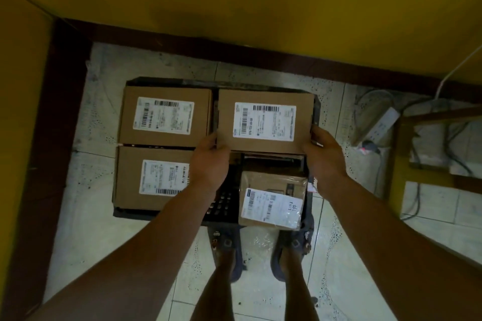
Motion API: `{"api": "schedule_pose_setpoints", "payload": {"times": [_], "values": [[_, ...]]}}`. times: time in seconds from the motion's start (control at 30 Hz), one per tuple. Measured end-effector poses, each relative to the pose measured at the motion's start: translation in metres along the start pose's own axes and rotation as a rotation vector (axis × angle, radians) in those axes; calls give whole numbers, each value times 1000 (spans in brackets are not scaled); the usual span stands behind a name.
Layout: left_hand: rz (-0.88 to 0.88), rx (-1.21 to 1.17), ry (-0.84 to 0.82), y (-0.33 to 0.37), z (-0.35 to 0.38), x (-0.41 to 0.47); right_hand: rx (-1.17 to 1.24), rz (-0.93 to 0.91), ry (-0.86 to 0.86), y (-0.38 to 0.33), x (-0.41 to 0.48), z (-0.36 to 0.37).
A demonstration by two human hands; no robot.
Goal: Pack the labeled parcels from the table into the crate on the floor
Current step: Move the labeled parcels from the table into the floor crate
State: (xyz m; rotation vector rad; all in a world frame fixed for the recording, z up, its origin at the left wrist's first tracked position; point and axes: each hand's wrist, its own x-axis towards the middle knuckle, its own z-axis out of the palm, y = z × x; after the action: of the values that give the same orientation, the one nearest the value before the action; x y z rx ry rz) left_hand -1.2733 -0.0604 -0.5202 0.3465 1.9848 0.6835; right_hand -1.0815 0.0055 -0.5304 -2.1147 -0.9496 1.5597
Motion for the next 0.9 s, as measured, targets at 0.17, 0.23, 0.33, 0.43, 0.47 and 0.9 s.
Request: {"api": "schedule_pose_setpoints", "payload": {"times": [0.17,0.23,0.33,0.43,0.47,0.9], "values": [[-4,82,-97,1,7,9,-29,47,-79,-1,11,2],[-27,89,-108,1,8,10,-43,49,-98,-3,12,1],[-44,85,-83,2,11,6,-33,69,-105,-7,9,-2],[-60,57,-78,4,12,-1,-44,70,-127,-8,6,-10],[-63,50,-75,6,12,-5,-42,66,-141,-10,4,-12],[-19,-198,-84,69,-5,-117,6,47,-146,-74,-103,-86]]}}
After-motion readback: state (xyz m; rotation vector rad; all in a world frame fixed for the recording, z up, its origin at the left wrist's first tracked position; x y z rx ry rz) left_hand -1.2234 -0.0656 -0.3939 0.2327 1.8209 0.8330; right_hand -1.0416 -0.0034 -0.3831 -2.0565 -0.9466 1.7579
